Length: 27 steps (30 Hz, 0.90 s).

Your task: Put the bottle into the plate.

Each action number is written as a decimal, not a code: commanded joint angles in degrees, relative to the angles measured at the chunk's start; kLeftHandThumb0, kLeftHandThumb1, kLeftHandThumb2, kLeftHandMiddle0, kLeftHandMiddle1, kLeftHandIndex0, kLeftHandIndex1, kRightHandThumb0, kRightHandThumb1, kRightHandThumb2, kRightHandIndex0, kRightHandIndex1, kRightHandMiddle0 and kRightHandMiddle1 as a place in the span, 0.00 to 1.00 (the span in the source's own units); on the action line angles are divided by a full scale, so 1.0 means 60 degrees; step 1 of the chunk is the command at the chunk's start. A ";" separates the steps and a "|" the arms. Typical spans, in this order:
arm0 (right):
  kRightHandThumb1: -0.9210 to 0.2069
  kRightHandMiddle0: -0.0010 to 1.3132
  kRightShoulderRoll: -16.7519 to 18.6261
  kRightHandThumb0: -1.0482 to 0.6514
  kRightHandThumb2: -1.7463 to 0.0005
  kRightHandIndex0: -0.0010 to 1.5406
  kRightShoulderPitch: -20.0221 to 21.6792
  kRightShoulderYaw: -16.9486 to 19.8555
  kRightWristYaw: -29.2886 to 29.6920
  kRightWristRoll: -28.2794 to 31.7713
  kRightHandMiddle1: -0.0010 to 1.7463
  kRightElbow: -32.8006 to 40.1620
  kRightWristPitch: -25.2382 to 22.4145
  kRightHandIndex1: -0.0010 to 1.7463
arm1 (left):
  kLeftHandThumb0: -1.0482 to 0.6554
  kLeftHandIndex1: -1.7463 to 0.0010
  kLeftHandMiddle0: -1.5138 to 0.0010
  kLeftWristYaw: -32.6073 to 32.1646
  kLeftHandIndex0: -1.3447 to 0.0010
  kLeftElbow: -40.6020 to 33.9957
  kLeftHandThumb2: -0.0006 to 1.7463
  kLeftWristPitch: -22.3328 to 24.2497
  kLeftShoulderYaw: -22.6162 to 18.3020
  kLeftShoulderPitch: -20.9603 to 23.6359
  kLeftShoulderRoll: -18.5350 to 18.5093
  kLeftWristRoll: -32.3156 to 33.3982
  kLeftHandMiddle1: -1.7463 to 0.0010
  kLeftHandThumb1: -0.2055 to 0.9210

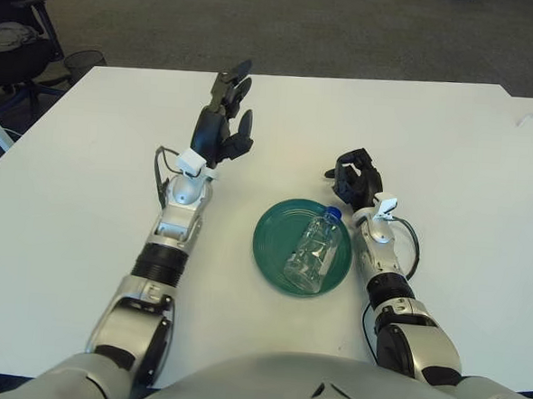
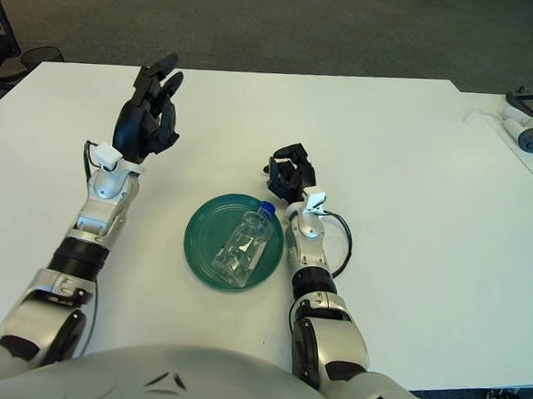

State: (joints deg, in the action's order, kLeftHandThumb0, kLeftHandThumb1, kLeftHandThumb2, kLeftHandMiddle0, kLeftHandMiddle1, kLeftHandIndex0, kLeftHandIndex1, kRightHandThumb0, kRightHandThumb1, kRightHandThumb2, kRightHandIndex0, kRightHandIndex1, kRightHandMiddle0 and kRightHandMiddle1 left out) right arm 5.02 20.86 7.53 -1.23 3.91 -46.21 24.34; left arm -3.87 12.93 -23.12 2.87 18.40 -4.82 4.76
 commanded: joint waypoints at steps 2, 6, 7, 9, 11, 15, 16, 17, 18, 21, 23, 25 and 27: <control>0.26 0.23 0.0002 0.61 0.52 0.33 -0.0879 0.0097 0.0094 0.0128 0.99 -0.0593 -0.0865 0.82 | 0.57 0.10 0.76 -0.1227 0.77 0.0467 0.48 0.0962 -0.0819 0.0092 0.0453 -0.0222 0.08 0.78; 0.27 0.24 0.0000 0.61 0.51 0.33 -0.0878 0.0115 0.0058 0.0164 0.98 -0.0604 -0.0875 0.83 | 0.60 0.15 0.71 -0.1556 0.68 0.1074 0.55 0.1191 -0.1116 0.0283 0.0559 -0.0349 0.02 0.67; 0.28 0.24 0.0002 0.61 0.51 0.33 -0.0874 0.0120 0.0067 0.0165 0.98 -0.0615 -0.0869 0.83 | 0.60 0.16 0.69 -0.1683 0.66 0.0956 0.58 0.1359 -0.1111 0.0242 0.0613 -0.0451 0.01 0.63; 0.28 0.24 0.0005 0.61 0.51 0.33 -0.0870 0.0119 0.0096 0.0149 0.98 -0.0631 -0.0864 0.83 | 0.61 0.08 0.66 -0.1830 0.68 0.0854 0.66 0.1520 -0.1105 0.0155 0.0705 -0.0580 0.01 0.56; 0.28 0.24 -0.0005 0.61 0.51 0.33 -0.0883 0.0106 0.0112 0.0124 0.98 -0.0603 -0.0876 0.83 | 0.61 0.04 0.63 -0.1869 0.70 0.0892 0.71 0.1492 -0.1083 0.0016 0.0812 -0.0653 0.01 0.51; 0.28 0.24 -0.0001 0.61 0.51 0.33 -0.0902 0.0081 0.0121 0.0105 0.99 -0.0550 -0.0893 0.82 | 0.61 0.01 0.59 -0.1900 0.70 0.1004 0.76 0.1437 -0.1051 -0.0227 0.0956 -0.0795 0.01 0.46; 0.28 0.24 0.0001 0.61 0.51 0.33 -0.0904 0.0078 0.0122 0.0105 0.99 -0.0543 -0.0895 0.82 | 0.61 0.01 0.59 -0.1902 0.71 0.1018 0.76 0.1438 -0.1050 -0.0260 0.0976 -0.0823 0.01 0.46; 0.28 0.24 0.0005 0.61 0.51 0.33 -0.0906 0.0079 0.0128 0.0110 0.99 -0.0533 -0.0914 0.82 | 0.61 0.00 0.59 -0.1919 0.71 0.1020 0.76 0.1543 -0.1021 -0.0306 0.0983 -0.0907 0.01 0.45; 0.28 0.24 0.0008 0.61 0.51 0.33 -0.0907 0.0081 0.0132 0.0115 0.99 -0.0528 -0.0928 0.82 | 0.61 0.00 0.58 -0.1926 0.70 0.1014 0.77 0.1623 -0.1008 -0.0329 0.0989 -0.0969 0.01 0.45; 0.27 0.24 0.0006 0.61 0.51 0.32 -0.0906 0.0082 0.0191 0.0099 0.99 -0.0526 -0.0981 0.83 | 0.61 0.00 0.57 -0.1953 0.70 0.1008 0.78 0.1852 -0.0959 -0.0395 0.0978 -0.1215 0.01 0.43; 0.27 0.23 -0.0003 0.61 0.52 0.32 -0.0900 0.0082 0.0219 0.0087 0.99 -0.0521 -0.1009 0.83 | 0.61 0.00 0.57 -0.1974 0.69 0.0994 0.79 0.1950 -0.0935 -0.0419 0.0977 -0.1345 0.00 0.42; 0.26 0.23 -0.0013 0.61 0.52 0.32 -0.0894 0.0080 0.0235 0.0077 0.99 -0.0512 -0.1028 0.83 | 0.61 0.00 0.57 -0.1990 0.69 0.1021 0.80 0.1997 -0.0898 -0.0455 0.0976 -0.1474 0.00 0.41; 0.26 0.23 -0.0011 0.61 0.52 0.32 -0.0893 0.0079 0.0237 0.0078 0.99 -0.0508 -0.1019 0.83 | 0.61 0.00 0.56 -0.1972 0.68 0.1292 0.80 0.1850 -0.0864 -0.0493 0.0954 -0.1592 0.00 0.41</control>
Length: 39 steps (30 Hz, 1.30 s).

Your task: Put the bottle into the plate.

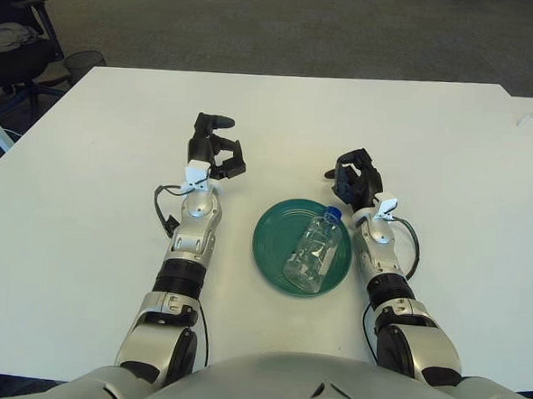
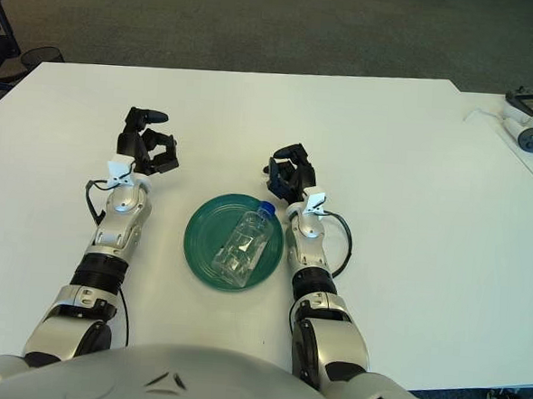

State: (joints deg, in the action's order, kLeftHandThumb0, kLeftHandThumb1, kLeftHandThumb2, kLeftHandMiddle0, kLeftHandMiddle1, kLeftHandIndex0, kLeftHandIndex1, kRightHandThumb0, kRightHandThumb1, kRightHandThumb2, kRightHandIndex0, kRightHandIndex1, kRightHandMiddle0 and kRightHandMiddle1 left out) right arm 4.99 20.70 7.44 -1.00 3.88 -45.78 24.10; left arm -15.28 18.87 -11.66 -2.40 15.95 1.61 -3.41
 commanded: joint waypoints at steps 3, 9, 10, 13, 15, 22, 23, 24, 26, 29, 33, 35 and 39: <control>0.26 0.23 0.0007 0.61 0.52 0.32 -0.0883 0.0073 0.0198 0.0073 0.99 -0.0531 -0.0954 0.82 | 0.61 0.00 0.55 -0.0051 0.67 0.1827 0.82 -0.0973 0.0003 0.0114 -0.0297 -0.0396 0.01 0.38; 0.25 0.23 0.0031 0.61 0.53 0.31 -0.0943 -0.0007 0.0206 0.0030 1.00 -0.0370 -0.0960 0.82 | 0.61 0.00 0.53 -0.0270 0.65 0.4090 0.84 -0.2129 -0.0017 0.0674 -0.0664 -0.0701 0.01 0.35; 0.25 0.23 0.0045 0.61 0.53 0.31 -0.0983 -0.0028 0.0195 0.0026 1.00 -0.0305 -0.0950 0.82 | 0.61 0.00 0.52 -0.0312 0.64 0.4239 0.85 -0.2216 0.0003 0.0704 -0.0685 -0.0750 0.01 0.33; 0.24 0.23 0.0070 0.61 0.54 0.31 -0.1076 -0.0095 0.0203 -0.0016 1.00 -0.0134 -0.0942 0.82 | 0.61 0.00 0.50 -0.0356 0.62 0.5087 0.87 -0.2686 0.0042 0.0882 -0.0778 -0.0854 0.02 0.31; 0.23 0.23 0.0077 0.61 0.54 0.31 -0.1135 -0.0144 0.0239 -0.0060 1.00 -0.0004 -0.0982 0.81 | 0.61 0.00 0.49 -0.0289 0.60 0.5744 0.88 -0.3046 0.0052 0.1024 -0.0826 -0.0864 0.03 0.29; 0.21 0.22 0.0086 0.61 0.56 0.29 -0.1370 -0.0329 0.0380 -0.0166 1.00 0.0503 -0.1238 0.81 | 0.61 0.00 0.45 -0.0171 0.57 0.7102 0.91 -0.3839 0.0048 0.1360 -0.0914 -0.0792 0.05 0.24; 0.21 0.22 0.0081 0.61 0.56 0.29 -0.1389 -0.0352 0.0393 -0.0178 1.00 0.0556 -0.1288 0.81 | 0.61 0.00 0.45 -0.0166 0.57 0.7164 0.91 -0.3918 0.0047 0.1377 -0.0900 -0.0776 0.05 0.24; 0.21 0.22 0.0072 0.61 0.56 0.29 -0.1416 -0.0372 0.0399 -0.0182 1.00 0.0615 -0.1331 0.81 | 0.61 0.00 0.45 -0.0169 0.56 0.7212 0.91 -0.3985 0.0050 0.1387 -0.0886 -0.0769 0.05 0.23; 0.21 0.22 0.0056 0.61 0.56 0.29 -0.1455 -0.0411 0.0408 -0.0184 1.00 0.0715 -0.1428 0.81 | 0.61 0.00 0.45 -0.0215 0.56 0.7121 0.92 -0.4142 0.0098 0.1343 -0.0796 -0.0792 0.05 0.23; 0.21 0.22 0.0044 0.61 0.56 0.29 -0.1487 -0.0449 0.0421 -0.0183 1.00 0.0816 -0.1535 0.81 | 0.61 0.00 0.44 -0.0334 0.56 0.6767 0.92 -0.4286 0.0220 0.1179 -0.0669 -0.0901 0.05 0.22; 0.21 0.22 0.0042 0.61 0.56 0.30 -0.1536 -0.0465 0.0404 -0.0167 1.00 0.0922 -0.1594 0.81 | 0.61 0.00 0.45 -0.0292 0.56 0.6643 0.92 -0.4329 0.0264 0.1069 -0.0641 -0.0869 0.05 0.22; 0.21 0.22 0.0043 0.61 0.56 0.30 -0.1568 -0.0465 0.0377 -0.0143 1.00 0.0972 -0.1592 0.81 | 0.61 0.00 0.45 -0.0225 0.56 0.6575 0.91 -0.4304 0.0267 0.1010 -0.0612 -0.0812 0.05 0.23; 0.22 0.22 0.0044 0.61 0.56 0.30 -0.1603 -0.0453 0.0327 -0.0100 1.00 0.1028 -0.1592 0.81 | 0.61 0.00 0.46 -0.0193 0.57 0.6467 0.91 -0.4196 0.0271 0.0935 -0.0573 -0.0760 0.04 0.24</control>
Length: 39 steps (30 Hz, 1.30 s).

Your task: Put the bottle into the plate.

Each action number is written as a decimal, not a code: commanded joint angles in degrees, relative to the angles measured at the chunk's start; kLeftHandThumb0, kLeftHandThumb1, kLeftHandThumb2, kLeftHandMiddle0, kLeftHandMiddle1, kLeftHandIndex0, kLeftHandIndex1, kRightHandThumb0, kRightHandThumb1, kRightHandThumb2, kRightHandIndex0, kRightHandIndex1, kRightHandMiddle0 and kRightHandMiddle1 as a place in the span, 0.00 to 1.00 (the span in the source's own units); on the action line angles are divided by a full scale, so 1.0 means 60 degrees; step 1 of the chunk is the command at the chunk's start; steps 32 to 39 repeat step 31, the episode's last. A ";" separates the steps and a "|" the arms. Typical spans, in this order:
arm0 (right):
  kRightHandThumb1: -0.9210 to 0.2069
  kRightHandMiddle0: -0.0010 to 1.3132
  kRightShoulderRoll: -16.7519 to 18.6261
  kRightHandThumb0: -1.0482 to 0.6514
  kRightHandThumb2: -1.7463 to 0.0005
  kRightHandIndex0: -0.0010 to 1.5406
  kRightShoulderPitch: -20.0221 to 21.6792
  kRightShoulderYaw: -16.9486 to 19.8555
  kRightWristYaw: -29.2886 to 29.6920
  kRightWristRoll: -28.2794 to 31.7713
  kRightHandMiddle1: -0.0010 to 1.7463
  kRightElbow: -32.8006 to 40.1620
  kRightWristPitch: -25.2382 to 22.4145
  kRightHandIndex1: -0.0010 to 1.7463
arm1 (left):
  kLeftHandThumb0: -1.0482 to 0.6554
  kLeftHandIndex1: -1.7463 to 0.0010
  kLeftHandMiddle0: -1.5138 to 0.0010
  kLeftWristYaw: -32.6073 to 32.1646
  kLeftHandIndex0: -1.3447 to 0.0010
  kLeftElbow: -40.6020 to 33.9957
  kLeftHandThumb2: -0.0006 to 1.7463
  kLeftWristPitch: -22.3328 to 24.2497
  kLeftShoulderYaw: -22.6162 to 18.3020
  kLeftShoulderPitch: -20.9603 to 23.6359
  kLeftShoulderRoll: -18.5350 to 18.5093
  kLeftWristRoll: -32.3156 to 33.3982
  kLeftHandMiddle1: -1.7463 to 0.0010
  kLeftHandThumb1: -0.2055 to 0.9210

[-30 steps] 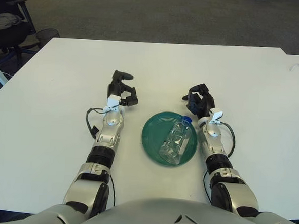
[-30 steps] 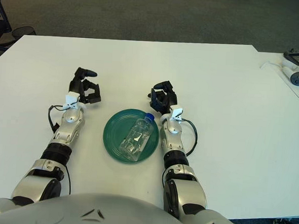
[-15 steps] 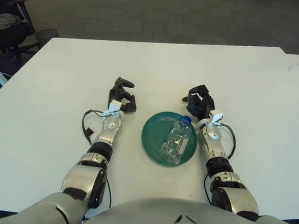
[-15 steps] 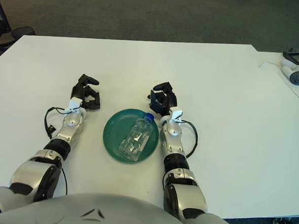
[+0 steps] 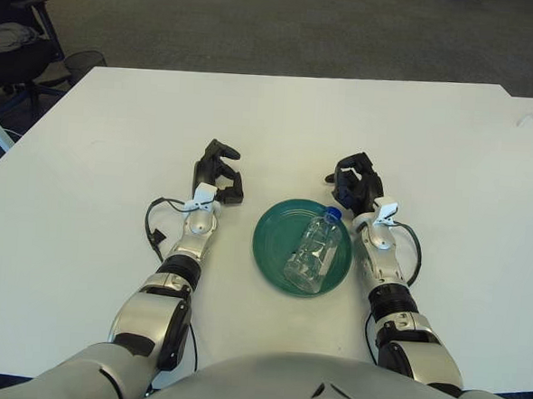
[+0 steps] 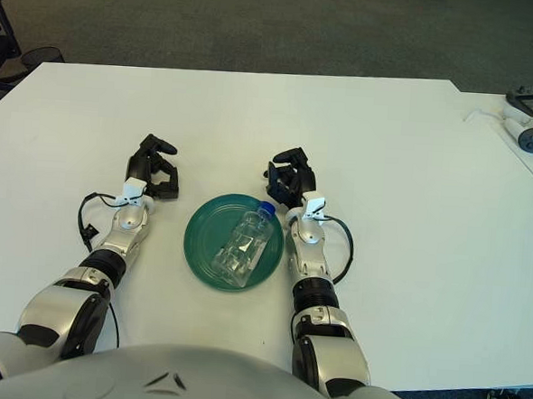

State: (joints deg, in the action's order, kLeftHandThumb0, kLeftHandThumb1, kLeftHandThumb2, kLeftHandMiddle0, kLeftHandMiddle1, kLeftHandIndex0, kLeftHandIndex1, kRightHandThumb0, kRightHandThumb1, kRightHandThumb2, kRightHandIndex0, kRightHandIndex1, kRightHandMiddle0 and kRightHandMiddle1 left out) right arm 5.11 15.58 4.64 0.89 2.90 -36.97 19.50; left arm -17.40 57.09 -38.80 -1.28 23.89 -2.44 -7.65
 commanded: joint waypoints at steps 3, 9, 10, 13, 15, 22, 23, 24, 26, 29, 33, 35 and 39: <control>0.23 0.23 0.0015 0.61 0.55 0.31 -0.0781 0.0022 -0.0023 0.0079 1.00 -0.0394 -0.0832 0.81 | 0.61 0.00 0.46 0.0164 0.57 0.0004 0.91 0.0381 0.0089 -0.0461 0.0140 -0.0031 0.04 0.24; 0.24 0.23 -0.0005 0.61 0.54 0.31 -0.0811 0.0056 -0.0029 0.0104 1.00 -0.0301 -0.0914 0.82 | 0.61 0.00 0.47 0.0251 0.58 -0.0159 0.90 0.0363 0.0082 -0.0590 0.0247 0.0065 0.03 0.25; 0.25 0.23 -0.0008 0.61 0.53 0.31 -0.0815 0.0059 -0.0036 0.0110 1.00 -0.0289 -0.0928 0.82 | 0.61 0.00 0.47 0.0262 0.58 -0.0187 0.90 0.0331 0.0082 -0.0621 0.0267 0.0075 0.03 0.25; 0.25 0.23 -0.0020 0.61 0.53 0.32 -0.0835 0.0065 -0.0060 0.0129 1.00 -0.0238 -0.0974 0.82 | 0.61 0.00 0.47 0.0289 0.58 -0.0277 0.90 0.0248 0.0084 -0.0711 0.0326 0.0091 0.03 0.26; 0.25 0.23 -0.0029 0.61 0.53 0.31 -0.0854 0.0052 -0.0091 0.0124 1.00 -0.0198 -0.0984 0.82 | 0.61 0.00 0.47 0.0268 0.58 -0.0438 0.90 0.0170 0.0104 -0.0832 0.0375 0.0066 0.03 0.26; 0.24 0.23 -0.0026 0.61 0.53 0.31 -0.0936 0.0033 -0.0096 0.0101 1.00 -0.0016 -0.1067 0.82 | 0.61 0.00 0.48 0.0117 0.59 -0.1429 0.89 0.0467 0.0226 -0.1427 0.0602 -0.0094 0.04 0.27; 0.24 0.23 -0.0025 0.61 0.53 0.31 -0.0943 0.0024 -0.0068 0.0078 1.00 0.0014 -0.1100 0.82 | 0.61 0.00 0.48 -0.0021 0.59 -0.1856 0.89 0.0799 0.0280 -0.1629 0.0689 -0.0200 0.04 0.27; 0.24 0.23 -0.0026 0.61 0.54 0.30 -0.0964 0.0014 -0.0051 0.0062 1.00 0.0066 -0.1135 0.82 | 0.61 0.00 0.48 -0.0123 0.59 -0.2224 0.90 0.1075 0.0327 -0.1802 0.0759 -0.0283 0.03 0.26; 0.23 0.23 -0.0019 0.61 0.55 0.30 -0.1000 -0.0010 0.0007 0.0017 1.00 0.0164 -0.1203 0.81 | 0.61 0.00 0.47 -0.0505 0.57 -0.2973 0.92 0.1972 0.0397 -0.2092 0.0940 -0.0542 0.02 0.24; 0.22 0.23 0.0002 0.61 0.55 0.30 -0.1025 -0.0025 0.0085 -0.0014 1.00 0.0257 -0.1289 0.81 | 0.61 0.00 0.44 -0.0768 0.52 -0.3807 0.97 0.3323 0.0398 -0.2336 0.1137 -0.0734 0.01 0.17; 0.22 0.23 0.0004 0.61 0.55 0.30 -0.1066 -0.0026 0.0100 -0.0007 1.00 0.0336 -0.1329 0.81 | 0.61 0.00 0.43 -0.0592 0.50 -0.4504 0.99 0.4221 0.0434 -0.2582 0.1263 -0.0651 0.00 0.14; 0.22 0.23 0.0004 0.61 0.55 0.30 -0.1066 -0.0026 0.0100 -0.0007 1.00 0.0336 -0.1329 0.81 | 0.61 0.00 0.43 -0.0592 0.50 -0.4504 0.99 0.4221 0.0434 -0.2582 0.1263 -0.0651 0.00 0.14; 0.22 0.23 0.0004 0.61 0.55 0.30 -0.1066 -0.0026 0.0100 -0.0007 1.00 0.0336 -0.1329 0.81 | 0.61 0.00 0.43 -0.0592 0.50 -0.4504 0.99 0.4221 0.0434 -0.2582 0.1263 -0.0651 0.00 0.14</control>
